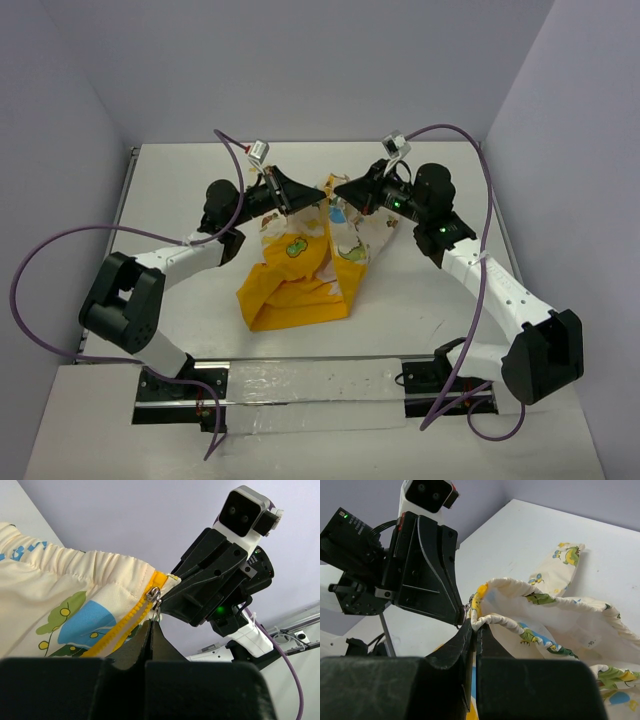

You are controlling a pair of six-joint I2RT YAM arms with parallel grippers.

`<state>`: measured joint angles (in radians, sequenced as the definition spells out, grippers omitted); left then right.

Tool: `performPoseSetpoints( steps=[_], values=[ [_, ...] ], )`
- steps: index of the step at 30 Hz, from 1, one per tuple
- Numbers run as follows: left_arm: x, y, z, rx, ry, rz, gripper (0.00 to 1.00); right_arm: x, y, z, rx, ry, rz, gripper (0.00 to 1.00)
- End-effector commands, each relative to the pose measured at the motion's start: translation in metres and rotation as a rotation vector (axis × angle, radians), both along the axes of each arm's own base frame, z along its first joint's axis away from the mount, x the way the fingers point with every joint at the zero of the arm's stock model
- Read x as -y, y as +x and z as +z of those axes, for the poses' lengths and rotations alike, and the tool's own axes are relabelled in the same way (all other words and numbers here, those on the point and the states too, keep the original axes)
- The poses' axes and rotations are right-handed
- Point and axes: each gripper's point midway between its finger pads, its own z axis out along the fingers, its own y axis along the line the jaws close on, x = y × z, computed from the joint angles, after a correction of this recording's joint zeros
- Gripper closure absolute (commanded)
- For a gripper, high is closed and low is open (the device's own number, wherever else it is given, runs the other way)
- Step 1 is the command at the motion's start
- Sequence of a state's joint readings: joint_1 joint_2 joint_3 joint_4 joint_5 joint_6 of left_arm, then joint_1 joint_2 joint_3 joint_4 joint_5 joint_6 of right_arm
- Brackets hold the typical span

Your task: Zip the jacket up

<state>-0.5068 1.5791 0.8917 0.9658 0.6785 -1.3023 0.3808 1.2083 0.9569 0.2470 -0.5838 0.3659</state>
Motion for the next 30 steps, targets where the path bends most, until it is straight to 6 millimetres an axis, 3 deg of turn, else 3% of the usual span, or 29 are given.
performPoseSetpoints(
  steps=[1,7,16,21,22,26,27,28,30],
  values=[
    [-0.008,-0.013,0.015,0.048,-0.018,-0.029,1.00,0.010,0.007,0.035,0.151,0.011,-0.068,1.00],
    [-0.018,-0.016,0.026,0.030,-0.051,-0.042,1.00,0.013,0.011,0.021,0.159,-0.067,-0.072,1.00],
    [-0.020,-0.026,0.074,0.009,-0.249,-0.154,1.00,0.008,0.010,0.006,0.136,-0.082,-0.034,1.00],
    [-0.013,-0.030,0.077,0.028,-0.240,-0.182,1.00,0.010,0.011,0.005,0.130,-0.081,-0.050,1.00],
    [-0.012,-0.031,0.077,0.037,-0.223,-0.178,0.95,0.010,0.011,0.006,0.131,-0.080,-0.051,1.00],
    [-0.006,-0.011,0.046,0.034,-0.012,-0.050,0.70,0.010,0.010,0.005,0.127,-0.080,-0.050,1.00],
    [-0.007,-0.011,0.053,0.068,0.035,-0.013,0.66,0.011,0.009,0.005,0.126,-0.081,-0.051,1.00],
    [-0.007,-0.005,0.040,0.059,0.105,0.027,0.64,0.011,0.009,0.005,0.125,-0.081,-0.052,1.00],
    [-0.012,0.005,0.034,0.134,0.265,0.156,0.57,0.012,0.007,0.005,0.129,-0.084,-0.054,1.00]
  ],
)
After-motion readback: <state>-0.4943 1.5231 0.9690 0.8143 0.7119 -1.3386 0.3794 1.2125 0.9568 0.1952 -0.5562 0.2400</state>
